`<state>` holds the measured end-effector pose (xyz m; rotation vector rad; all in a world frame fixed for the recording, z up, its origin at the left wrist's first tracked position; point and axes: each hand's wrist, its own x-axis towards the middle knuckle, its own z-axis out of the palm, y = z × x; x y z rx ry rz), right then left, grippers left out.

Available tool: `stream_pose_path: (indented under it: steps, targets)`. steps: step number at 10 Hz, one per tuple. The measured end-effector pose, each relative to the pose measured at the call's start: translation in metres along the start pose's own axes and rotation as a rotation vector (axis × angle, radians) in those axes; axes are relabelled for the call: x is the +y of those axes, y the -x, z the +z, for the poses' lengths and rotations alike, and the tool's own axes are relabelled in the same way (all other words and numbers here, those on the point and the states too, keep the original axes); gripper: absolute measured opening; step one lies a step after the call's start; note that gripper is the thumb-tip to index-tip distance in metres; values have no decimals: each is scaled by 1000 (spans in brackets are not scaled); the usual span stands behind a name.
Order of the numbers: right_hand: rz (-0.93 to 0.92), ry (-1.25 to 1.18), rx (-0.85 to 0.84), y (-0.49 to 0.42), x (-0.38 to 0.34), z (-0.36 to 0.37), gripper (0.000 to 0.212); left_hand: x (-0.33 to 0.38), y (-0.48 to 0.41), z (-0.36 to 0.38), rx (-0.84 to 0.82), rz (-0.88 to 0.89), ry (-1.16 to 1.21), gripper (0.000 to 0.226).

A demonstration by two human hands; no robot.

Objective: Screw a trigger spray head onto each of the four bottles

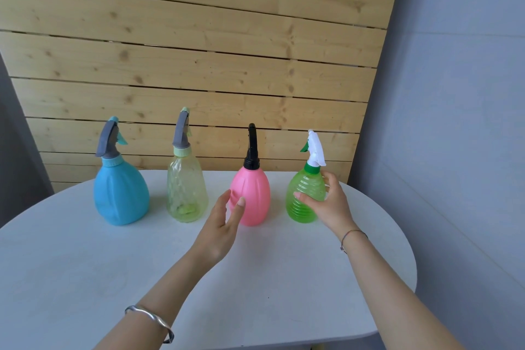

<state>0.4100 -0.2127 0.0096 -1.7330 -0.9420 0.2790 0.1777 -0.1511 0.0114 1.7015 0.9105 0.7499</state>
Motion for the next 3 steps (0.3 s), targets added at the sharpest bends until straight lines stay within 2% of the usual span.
stream_pose_path:
  steps: [2,3]
  targets:
    - [-2,21,19,1,-2,4,70,1,2,0,-1,1,-19,81]
    - [2,-3,26,2,-5,5,72,2,2,-1,22,-4,-18,75]
